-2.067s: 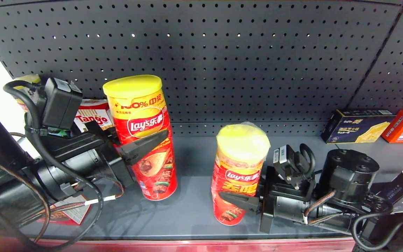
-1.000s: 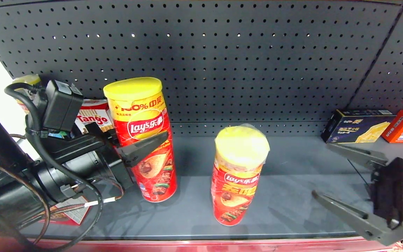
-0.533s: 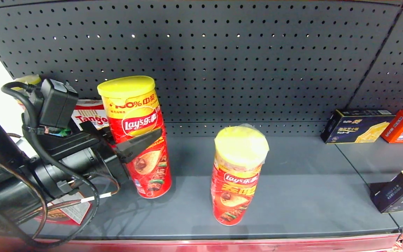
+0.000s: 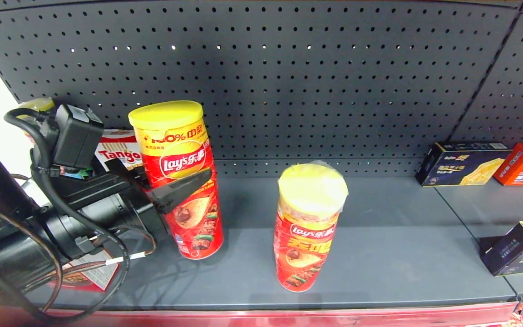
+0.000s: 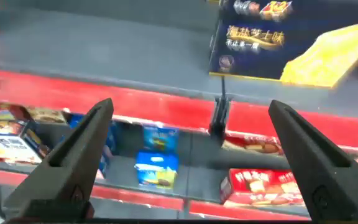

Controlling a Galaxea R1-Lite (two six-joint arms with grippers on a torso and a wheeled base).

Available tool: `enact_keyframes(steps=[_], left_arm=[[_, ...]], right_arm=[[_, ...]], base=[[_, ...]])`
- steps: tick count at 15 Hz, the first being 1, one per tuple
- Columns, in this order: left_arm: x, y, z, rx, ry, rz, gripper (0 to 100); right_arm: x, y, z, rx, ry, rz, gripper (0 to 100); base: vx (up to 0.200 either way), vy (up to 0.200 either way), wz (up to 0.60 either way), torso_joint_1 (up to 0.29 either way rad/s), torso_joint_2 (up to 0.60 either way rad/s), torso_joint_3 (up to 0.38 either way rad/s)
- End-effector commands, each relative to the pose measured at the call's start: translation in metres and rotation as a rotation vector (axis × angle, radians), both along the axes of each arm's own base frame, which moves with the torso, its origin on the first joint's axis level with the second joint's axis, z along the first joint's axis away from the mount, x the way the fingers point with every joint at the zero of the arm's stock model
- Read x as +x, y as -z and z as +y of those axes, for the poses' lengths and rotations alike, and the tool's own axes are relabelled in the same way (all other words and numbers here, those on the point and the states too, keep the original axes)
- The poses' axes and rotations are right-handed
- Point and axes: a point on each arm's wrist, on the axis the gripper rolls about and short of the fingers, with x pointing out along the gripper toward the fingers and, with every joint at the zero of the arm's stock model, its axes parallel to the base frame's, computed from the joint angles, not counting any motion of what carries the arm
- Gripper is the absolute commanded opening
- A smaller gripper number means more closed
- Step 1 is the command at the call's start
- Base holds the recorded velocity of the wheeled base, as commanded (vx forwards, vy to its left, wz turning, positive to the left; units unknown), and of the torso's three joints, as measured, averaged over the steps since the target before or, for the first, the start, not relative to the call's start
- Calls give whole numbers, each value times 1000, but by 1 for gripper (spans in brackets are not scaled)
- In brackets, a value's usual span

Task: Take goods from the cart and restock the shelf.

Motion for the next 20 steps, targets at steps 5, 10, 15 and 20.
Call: enact_keyframes(steps=[5, 10, 15, 20], left_arm=[[-2, 0, -4, 0, 24, -3, 0], [-3, -1, -4, -1, 19, -3, 0], [-5, 2, -4, 3, 25, 4, 0], [-5, 2, -4, 3, 25, 4, 0]], right_arm=[[-11, 4, 3, 32, -347, -37, 100], [-10, 4, -5, 61, 43, -19, 100], [-10, 4, -1, -11, -180, -33, 100], [-9, 5, -3, 79, -37, -32, 100]], base=[[0, 0, 0, 0, 0, 0], [0, 0, 0, 0, 0, 0], [0, 0, 0, 0, 0, 0], [0, 0, 0, 0, 0, 0]])
